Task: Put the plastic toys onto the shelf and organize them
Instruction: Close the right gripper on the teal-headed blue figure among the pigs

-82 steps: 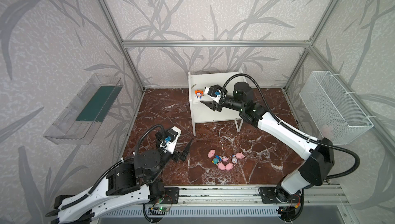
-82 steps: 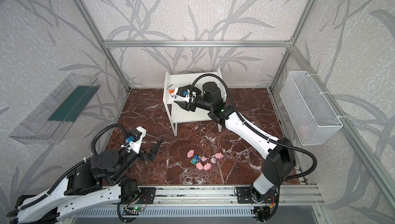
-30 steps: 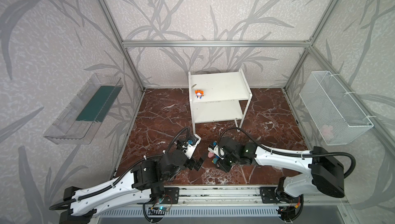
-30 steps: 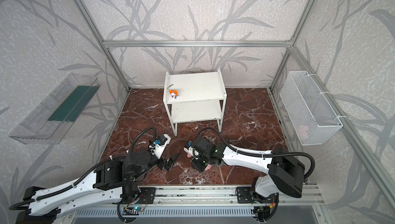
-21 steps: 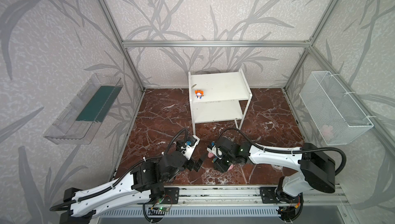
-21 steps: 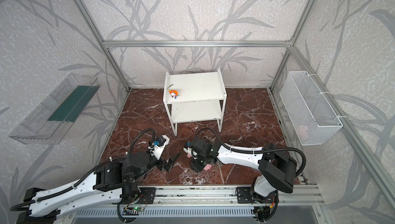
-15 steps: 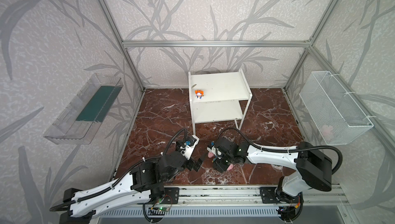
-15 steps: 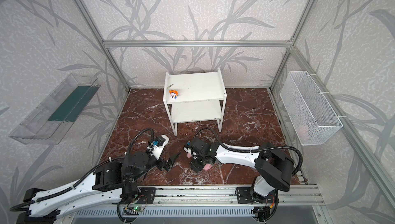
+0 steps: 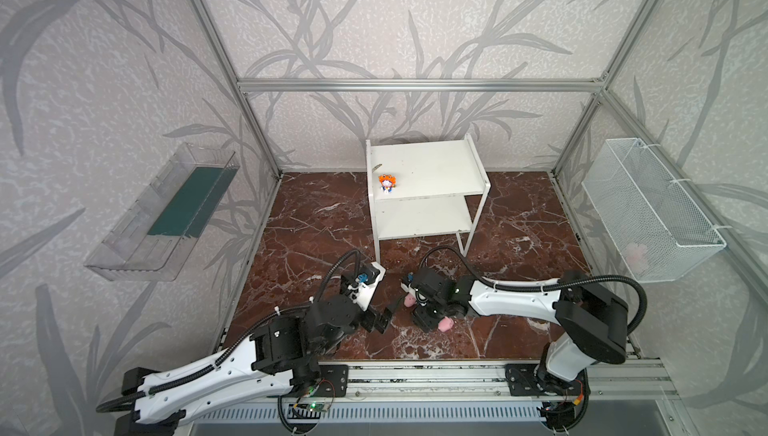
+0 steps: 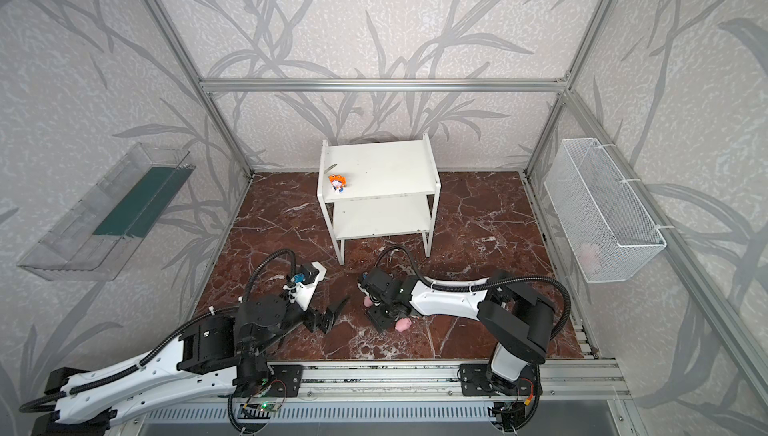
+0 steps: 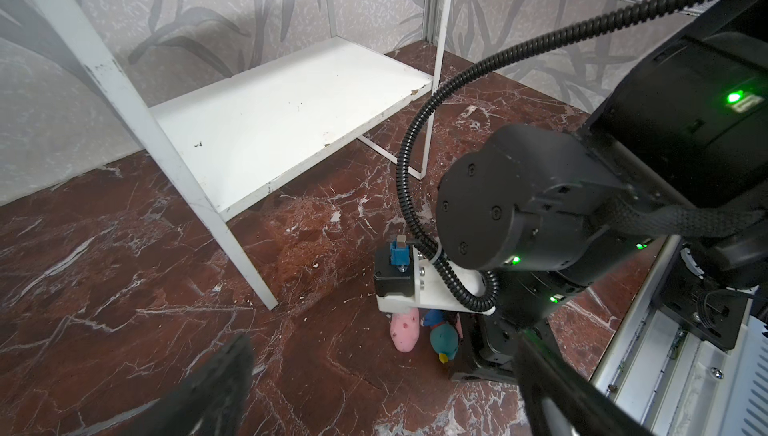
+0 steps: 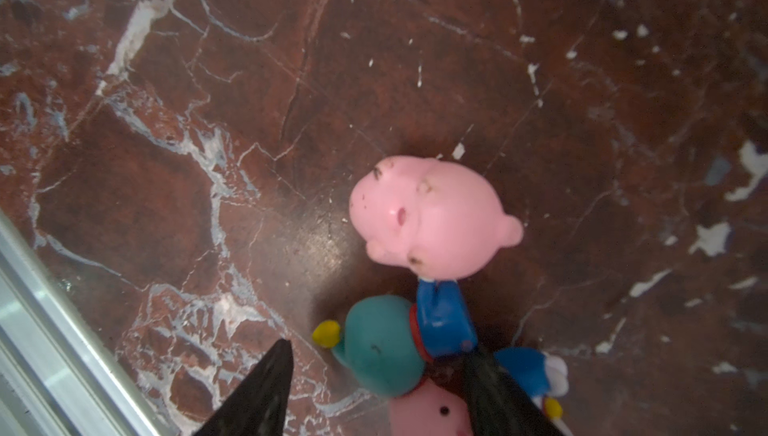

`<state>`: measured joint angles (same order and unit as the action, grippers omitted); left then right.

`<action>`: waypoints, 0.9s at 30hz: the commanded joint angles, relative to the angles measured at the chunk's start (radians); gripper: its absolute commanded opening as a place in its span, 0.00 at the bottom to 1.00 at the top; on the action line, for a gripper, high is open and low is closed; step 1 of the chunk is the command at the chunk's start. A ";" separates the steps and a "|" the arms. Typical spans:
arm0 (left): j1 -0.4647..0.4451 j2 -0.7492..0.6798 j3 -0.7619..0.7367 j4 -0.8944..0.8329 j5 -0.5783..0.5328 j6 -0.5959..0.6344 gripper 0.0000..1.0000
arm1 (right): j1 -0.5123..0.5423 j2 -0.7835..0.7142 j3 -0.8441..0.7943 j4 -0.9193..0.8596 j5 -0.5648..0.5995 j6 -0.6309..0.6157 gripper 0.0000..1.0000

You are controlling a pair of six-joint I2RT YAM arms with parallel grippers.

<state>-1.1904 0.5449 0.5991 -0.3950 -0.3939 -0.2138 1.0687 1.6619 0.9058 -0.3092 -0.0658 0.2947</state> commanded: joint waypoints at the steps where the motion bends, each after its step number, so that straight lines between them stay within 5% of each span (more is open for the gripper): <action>1: 0.001 -0.008 0.004 0.002 -0.021 -0.012 0.99 | 0.005 0.025 0.043 -0.017 0.027 -0.008 0.65; 8: 0.001 -0.006 0.005 -0.002 -0.024 -0.015 0.99 | 0.011 0.039 0.054 -0.023 0.055 -0.004 0.60; 14: 0.001 -0.010 0.007 -0.006 -0.023 -0.014 0.99 | 0.017 0.075 0.063 -0.040 0.054 -0.009 0.45; 27: 0.001 0.043 -0.008 0.015 -0.019 -0.018 0.99 | -0.021 -0.107 -0.009 -0.058 -0.062 -0.059 0.24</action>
<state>-1.1904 0.5659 0.5991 -0.3939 -0.3988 -0.2199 1.0653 1.6249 0.9051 -0.3359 -0.0685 0.2680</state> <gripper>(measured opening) 0.992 0.310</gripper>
